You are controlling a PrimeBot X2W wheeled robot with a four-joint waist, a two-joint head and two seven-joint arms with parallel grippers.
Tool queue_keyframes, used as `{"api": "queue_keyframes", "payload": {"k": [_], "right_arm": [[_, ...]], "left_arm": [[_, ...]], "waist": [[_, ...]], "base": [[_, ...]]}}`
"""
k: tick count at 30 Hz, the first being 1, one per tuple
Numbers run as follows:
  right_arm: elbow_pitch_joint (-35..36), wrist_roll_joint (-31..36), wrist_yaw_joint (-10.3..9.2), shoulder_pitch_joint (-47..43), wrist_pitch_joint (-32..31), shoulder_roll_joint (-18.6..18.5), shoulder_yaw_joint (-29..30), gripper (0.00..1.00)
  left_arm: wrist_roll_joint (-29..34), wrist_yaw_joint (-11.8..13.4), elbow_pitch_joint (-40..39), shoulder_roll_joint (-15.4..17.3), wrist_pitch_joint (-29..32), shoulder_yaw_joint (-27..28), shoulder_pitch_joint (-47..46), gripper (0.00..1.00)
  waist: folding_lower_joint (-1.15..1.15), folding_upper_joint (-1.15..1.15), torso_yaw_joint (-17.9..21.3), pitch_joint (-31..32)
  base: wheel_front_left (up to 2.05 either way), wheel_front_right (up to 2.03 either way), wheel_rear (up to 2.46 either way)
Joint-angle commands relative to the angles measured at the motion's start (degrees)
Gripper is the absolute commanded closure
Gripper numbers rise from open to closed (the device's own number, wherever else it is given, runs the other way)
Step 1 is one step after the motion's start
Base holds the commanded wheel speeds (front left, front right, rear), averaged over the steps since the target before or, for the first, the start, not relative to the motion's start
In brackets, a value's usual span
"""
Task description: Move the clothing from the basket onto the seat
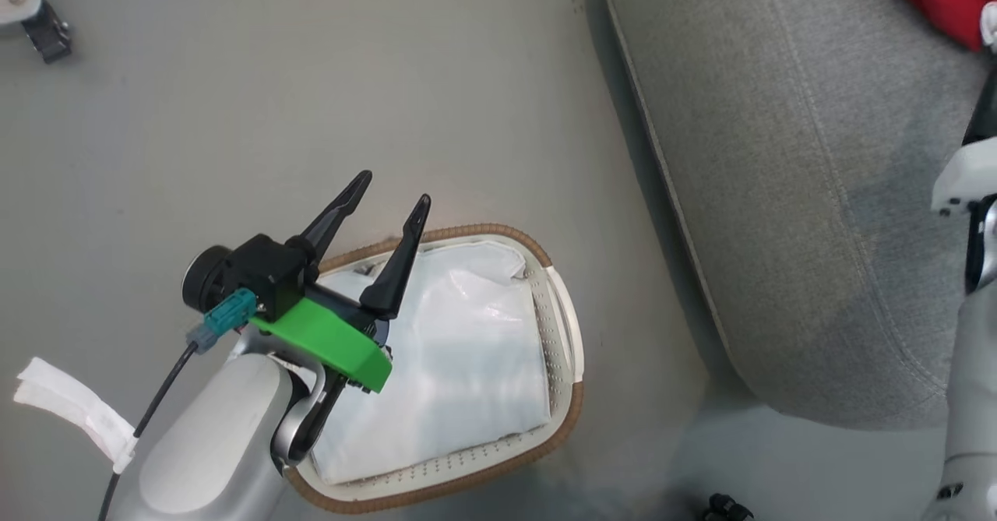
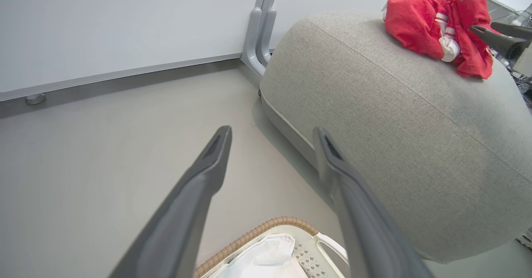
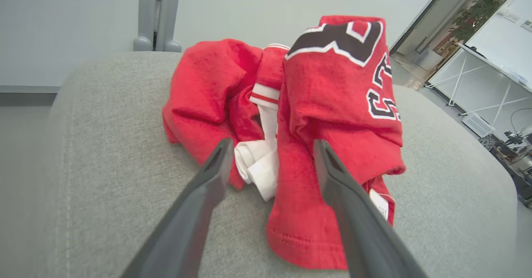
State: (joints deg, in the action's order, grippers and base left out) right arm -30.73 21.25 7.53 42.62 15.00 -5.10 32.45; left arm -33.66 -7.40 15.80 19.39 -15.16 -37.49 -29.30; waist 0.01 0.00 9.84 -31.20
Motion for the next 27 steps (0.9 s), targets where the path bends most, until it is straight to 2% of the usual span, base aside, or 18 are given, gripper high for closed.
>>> {"api": "queue_keyframes", "payload": {"k": [1, 5, 9, 17, 27], "right_arm": [[1.9, -1.6, -0.08, -2.7, 0.2, -0.1, -2.4, 0.00], [7.3, -7.5, -0.08, -9.0, 0.2, 0.7, -8.3, 0.00], [9.7, -12.1, -0.08, -13.2, 0.2, 1.1, -13.8, 0.00], [9.1, -19.9, -0.08, -18.4, 0.2, 1.9, -21.8, 0.00], [7.0, -28.4, -0.08, -24.1, 0.2, 2.0, -31.0, 0.00]], "left_arm": [[0.7, -0.2, 0.7, -0.5, 0.0, 1.1, 1.6, 0.00], [2.6, -0.2, 2.0, -1.9, 0.0, 4.1, 4.9, 0.00], [4.5, -0.2, 3.1, -3.4, 0.0, 8.1, 8.3, 0.00], [7.9, -0.2, 6.3, -6.8, 0.0, 17.8, 13.9, 0.00], [15.2, -0.1, 9.8, -11.5, 0.0, 29.8, 19.4, 0.00]], "waist": [[-0.01, 0.00, 0.5, 5.9], [-0.01, 0.00, 0.2, 10.2], [-0.01, 0.00, -1.0, 14.0], [-0.01, 0.00, -4.7, 20.0], [-0.01, 0.00, -9.1, 26.1]], "base": [[0.00, 0.00, 0.00], [0.00, 0.00, 0.00], [0.00, 0.00, 0.00], [0.00, 0.00, 0.00], [0.00, 0.00, 0.00]]}}
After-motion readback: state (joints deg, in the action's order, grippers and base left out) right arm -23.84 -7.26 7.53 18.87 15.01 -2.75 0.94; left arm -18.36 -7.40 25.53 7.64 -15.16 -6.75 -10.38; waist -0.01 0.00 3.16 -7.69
